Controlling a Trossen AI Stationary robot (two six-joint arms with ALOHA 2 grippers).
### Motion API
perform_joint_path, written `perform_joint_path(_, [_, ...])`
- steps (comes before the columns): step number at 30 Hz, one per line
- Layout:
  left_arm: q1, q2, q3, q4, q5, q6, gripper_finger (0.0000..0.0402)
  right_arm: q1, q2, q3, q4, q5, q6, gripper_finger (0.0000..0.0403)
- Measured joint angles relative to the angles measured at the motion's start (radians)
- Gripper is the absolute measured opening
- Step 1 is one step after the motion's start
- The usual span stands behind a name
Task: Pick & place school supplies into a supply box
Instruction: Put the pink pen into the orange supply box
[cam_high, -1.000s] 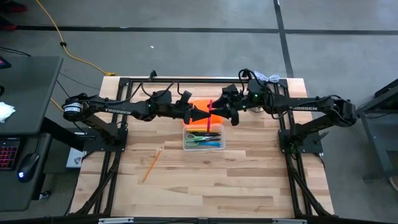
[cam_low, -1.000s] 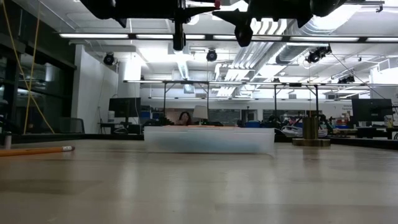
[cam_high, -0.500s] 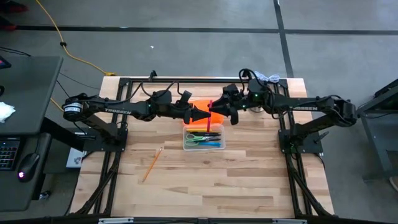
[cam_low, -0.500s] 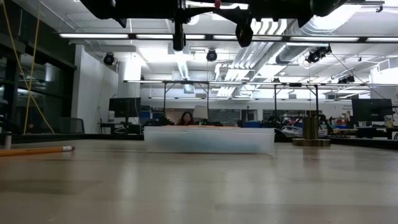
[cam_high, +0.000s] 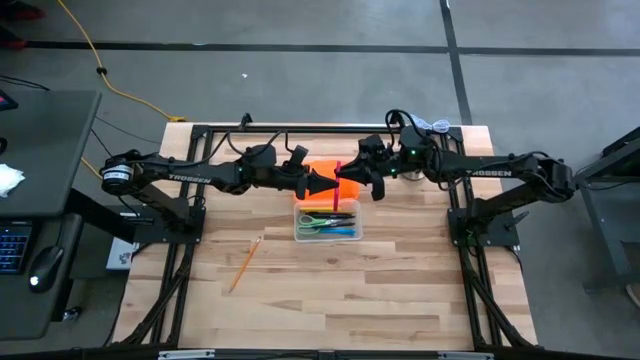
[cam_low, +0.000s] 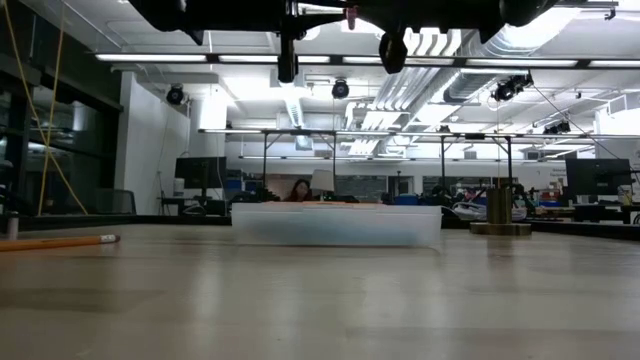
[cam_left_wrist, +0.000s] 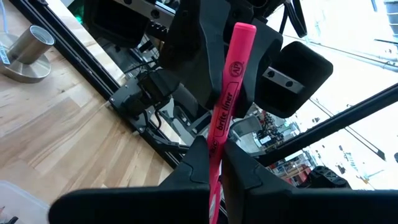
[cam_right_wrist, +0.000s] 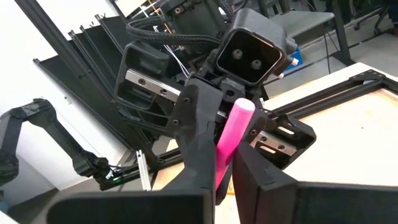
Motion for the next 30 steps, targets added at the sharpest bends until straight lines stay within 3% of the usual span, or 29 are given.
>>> perform_joint_path(8, [0.001,0.0,0.0,0.0,-0.003,-0.004,0.0049,0.0,0.0,0.0,0.0,0.009,-0.005,0.0003])
perform_joint_path(20, [0.001,0.0,0.0,-0.025,0.0,-0.016,0.0116,0.001,0.0,0.0,-0.013,0.018,-0.016,0.0])
perform_joint_path(30, [0.002,0.0,0.0,-0.026,0.001,-0.009,0.0149,0.0,0.0,0.0,-0.023,0.023,-0.016,0.0])
